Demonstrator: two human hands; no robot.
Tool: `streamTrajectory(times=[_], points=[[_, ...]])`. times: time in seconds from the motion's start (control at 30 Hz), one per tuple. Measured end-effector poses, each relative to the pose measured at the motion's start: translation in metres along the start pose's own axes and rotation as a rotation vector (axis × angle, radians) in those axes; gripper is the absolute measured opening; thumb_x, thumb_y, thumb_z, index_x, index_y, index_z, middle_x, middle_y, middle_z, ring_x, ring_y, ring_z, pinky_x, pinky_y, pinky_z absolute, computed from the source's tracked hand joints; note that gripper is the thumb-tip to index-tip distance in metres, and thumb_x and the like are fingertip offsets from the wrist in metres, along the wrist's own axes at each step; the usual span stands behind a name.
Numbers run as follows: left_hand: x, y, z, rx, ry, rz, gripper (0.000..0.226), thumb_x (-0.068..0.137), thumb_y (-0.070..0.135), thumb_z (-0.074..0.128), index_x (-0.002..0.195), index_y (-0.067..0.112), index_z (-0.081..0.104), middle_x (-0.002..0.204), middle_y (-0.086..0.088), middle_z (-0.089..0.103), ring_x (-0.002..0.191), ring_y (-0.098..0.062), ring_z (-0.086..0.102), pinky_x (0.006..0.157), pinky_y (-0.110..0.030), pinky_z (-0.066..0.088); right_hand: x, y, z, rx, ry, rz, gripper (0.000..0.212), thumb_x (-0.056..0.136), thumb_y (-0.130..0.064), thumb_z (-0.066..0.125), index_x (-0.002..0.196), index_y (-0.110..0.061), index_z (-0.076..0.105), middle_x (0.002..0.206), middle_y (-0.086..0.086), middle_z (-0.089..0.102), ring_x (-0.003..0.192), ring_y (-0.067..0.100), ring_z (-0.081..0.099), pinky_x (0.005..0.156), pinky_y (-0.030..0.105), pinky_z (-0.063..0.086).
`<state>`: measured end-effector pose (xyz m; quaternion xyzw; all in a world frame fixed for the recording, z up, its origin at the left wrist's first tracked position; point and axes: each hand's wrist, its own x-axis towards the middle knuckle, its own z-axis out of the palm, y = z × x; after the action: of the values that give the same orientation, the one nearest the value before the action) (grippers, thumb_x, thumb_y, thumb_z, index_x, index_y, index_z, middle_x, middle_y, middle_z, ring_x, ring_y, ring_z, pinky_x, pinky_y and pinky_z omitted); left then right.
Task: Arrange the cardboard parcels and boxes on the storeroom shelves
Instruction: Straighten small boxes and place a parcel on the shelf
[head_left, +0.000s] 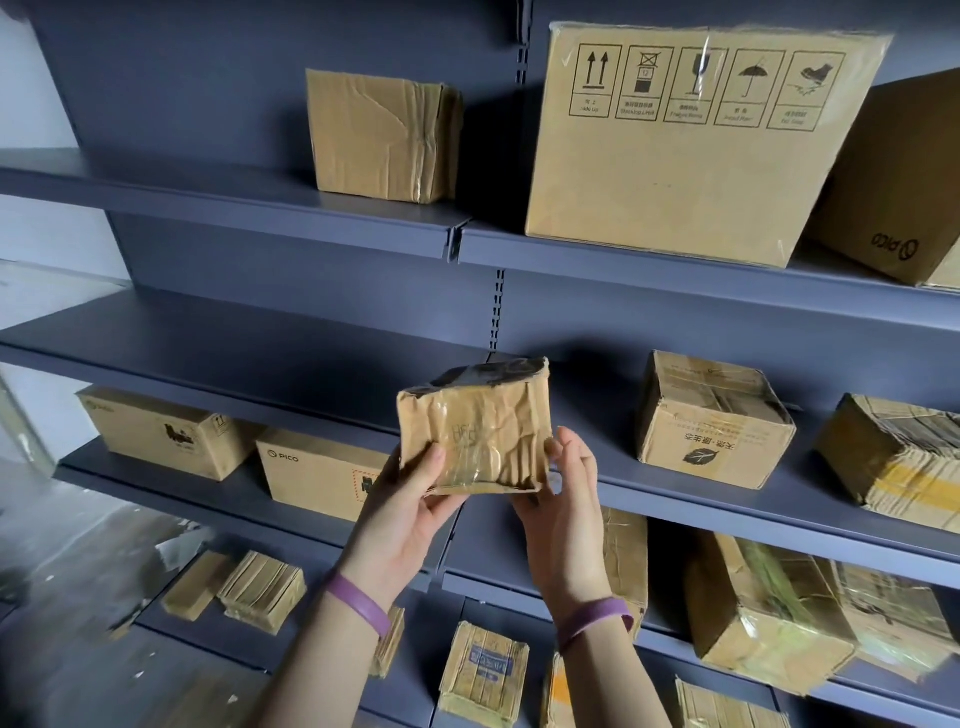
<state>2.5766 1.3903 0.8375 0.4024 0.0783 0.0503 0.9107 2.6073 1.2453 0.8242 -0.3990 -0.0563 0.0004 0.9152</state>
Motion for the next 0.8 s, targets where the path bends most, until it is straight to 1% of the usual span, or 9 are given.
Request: streamTrajectory(times=[0.07,0.13,0.23,0.3,0.37,0.43,0.53,0.7,0.8], points=[[0.000,0.006,-0.007,-0.032,-0.008,-0.063,0.048,0.088,0.016,0.063,0.135,0.008,0.058,0.130,-0.013,0.067,0.119,-0.026,0.065,0.090,-0.038,0.059,0.005,-0.001,-0.002,0.000,0.076,0.028,0.035,0.090,-0.036,0.063,0.122,-0.025,0.055,0.119,0.000,0.066,0.099,0.019,0.065,0.082,0.033,0.053],[0.001,0.012,-0.014,-0.040,-0.020,-0.114,0.048,0.087,0.016,0.062,0.134,0.006,0.058,0.130,-0.015,0.067,0.117,-0.026,0.067,0.087,-0.037,0.060,0.012,0.000,-0.006,-0.049,0.154,0.048,0.047,0.094,-0.030,0.061,0.138,-0.031,0.045,0.142,0.002,0.052,0.110,0.019,0.064,0.085,0.035,0.052],[0.002,0.018,-0.024,-0.033,-0.029,-0.159,0.044,0.085,0.016,0.061,0.128,0.005,0.061,0.127,-0.018,0.068,0.107,-0.026,0.071,0.080,-0.036,0.062,0.022,-0.002,-0.009,-0.040,0.231,0.096,0.064,0.095,-0.029,0.064,0.149,-0.039,0.030,0.152,0.004,0.043,0.117,0.025,0.063,0.085,0.036,0.054],[0.003,0.021,-0.027,-0.055,-0.028,-0.168,0.043,0.085,0.018,0.059,0.126,0.006,0.060,0.125,-0.017,0.069,0.104,-0.025,0.072,0.081,-0.037,0.062,0.026,-0.004,-0.010,-0.066,0.224,0.134,0.064,0.094,-0.029,0.066,0.148,-0.036,0.033,0.144,0.007,0.053,0.113,0.028,0.065,0.095,0.044,0.053],[0.004,0.023,-0.031,-0.083,-0.020,-0.175,0.046,0.086,0.021,0.058,0.129,0.006,0.058,0.123,-0.016,0.069,0.106,-0.025,0.071,0.086,-0.038,0.061,0.025,-0.006,-0.009,-0.063,0.157,0.181,0.049,0.091,-0.028,0.065,0.136,-0.020,0.048,0.127,0.011,0.065,0.099,0.025,0.069,0.098,0.046,0.052],[0.005,0.025,-0.032,-0.080,-0.014,-0.178,0.049,0.089,0.024,0.057,0.135,0.007,0.055,0.130,-0.017,0.066,0.118,-0.028,0.066,0.094,-0.040,0.056,0.023,-0.007,-0.008,-0.039,0.151,0.206,0.034,0.090,-0.023,0.066,0.119,-0.011,0.055,0.113,0.013,0.068,0.086,0.020,0.071,0.088,0.040,0.056],[0.010,0.026,-0.033,-0.029,0.015,-0.138,0.048,0.096,0.030,0.055,0.140,0.011,0.053,0.134,-0.018,0.063,0.125,-0.030,0.061,0.102,-0.045,0.050,0.025,-0.005,-0.006,-0.032,0.218,0.155,0.021,0.091,-0.010,0.066,0.107,-0.010,0.054,0.105,0.012,0.068,0.083,0.019,0.071,0.073,0.029,0.059],[0.009,0.022,-0.025,-0.020,-0.008,-0.090,0.051,0.097,0.043,0.051,0.142,0.019,0.050,0.136,-0.015,0.062,0.124,-0.028,0.062,0.103,-0.044,0.051,0.025,0.002,-0.001,-0.138,0.285,0.043,0.027,0.085,-0.004,0.073,0.092,-0.014,0.050,0.100,0.012,0.064,0.092,0.023,0.066,0.075,0.031,0.057],[0.010,0.017,-0.019,0.006,0.026,-0.004,0.044,0.098,0.026,0.055,0.139,0.012,0.053,0.130,-0.008,0.068,0.120,-0.023,0.065,0.097,-0.038,0.054,0.020,0.008,0.004,-0.169,0.245,-0.019,0.041,0.070,-0.030,0.087,0.090,-0.015,0.054,0.098,0.009,0.064,0.090,0.018,0.066,0.080,0.034,0.055]])
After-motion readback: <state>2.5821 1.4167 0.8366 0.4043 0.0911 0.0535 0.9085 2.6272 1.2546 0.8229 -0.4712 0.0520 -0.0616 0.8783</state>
